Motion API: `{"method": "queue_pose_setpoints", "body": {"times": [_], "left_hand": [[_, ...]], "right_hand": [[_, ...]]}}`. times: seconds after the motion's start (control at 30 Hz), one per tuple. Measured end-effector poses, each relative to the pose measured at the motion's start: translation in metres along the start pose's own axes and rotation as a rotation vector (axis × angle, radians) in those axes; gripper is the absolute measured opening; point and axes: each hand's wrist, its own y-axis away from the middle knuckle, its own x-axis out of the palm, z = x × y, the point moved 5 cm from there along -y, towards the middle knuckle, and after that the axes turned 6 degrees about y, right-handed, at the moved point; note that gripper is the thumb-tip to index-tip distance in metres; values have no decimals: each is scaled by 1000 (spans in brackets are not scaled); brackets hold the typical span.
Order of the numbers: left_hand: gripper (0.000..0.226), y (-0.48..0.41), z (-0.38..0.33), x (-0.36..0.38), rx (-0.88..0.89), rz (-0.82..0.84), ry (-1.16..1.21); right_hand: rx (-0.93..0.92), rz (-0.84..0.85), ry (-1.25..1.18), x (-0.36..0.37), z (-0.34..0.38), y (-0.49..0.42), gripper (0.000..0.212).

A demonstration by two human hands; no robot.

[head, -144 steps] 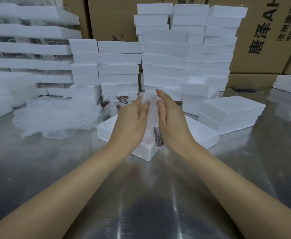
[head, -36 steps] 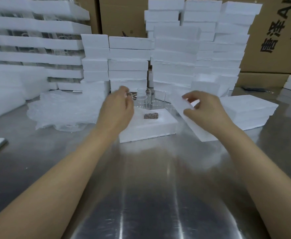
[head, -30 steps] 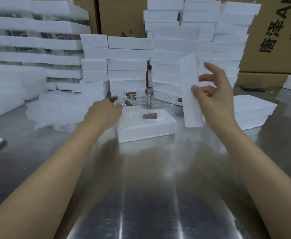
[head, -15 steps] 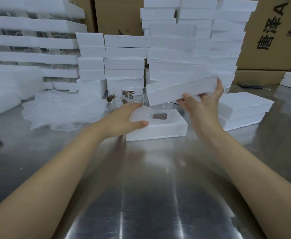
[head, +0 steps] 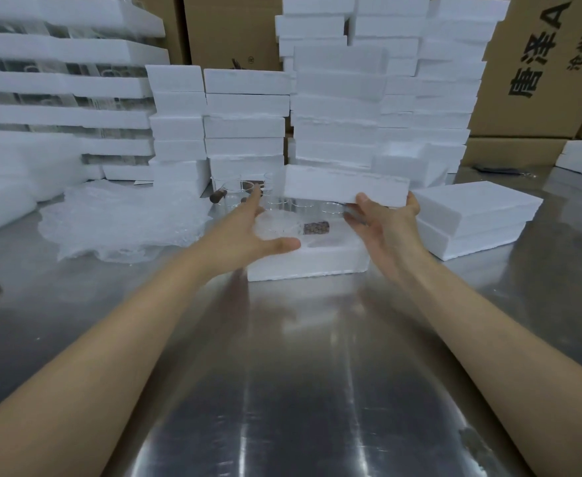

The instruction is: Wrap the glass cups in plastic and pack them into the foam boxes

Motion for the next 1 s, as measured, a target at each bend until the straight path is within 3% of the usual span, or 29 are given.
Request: {"method": "queue_pose_setpoints", "body": {"times": [0.13,0.27,0.37,0.5,0.57,0.67,0.83,1.0], "left_hand": [[124,-1,-11,-7,28,-154,304],[114,-1,-15,-18,84,-222,368],[96,-2,-5,-18,34,-167,386],[92,-4,10,-18,-32,-96,403],[93,-5,17,-15,-46,-63,398],[96,-6,28,-10,-69,-22,391],[110,-6,27,-9,-29,28,399],[107,-6,28,-9,-34,46,412]], "right_hand": [[8,188,18,17,8,7,78],[125,191,-110,17,21,6,26],[126,155,91,11,19,3,12],[127,57,532,4,4,0,10],[141,24,634,1,1,1,17],[135,14,676,-1,-3,1,11],[112,97,692,8,-3,4,36],[137,158,711,11,-3,11,40]]}}
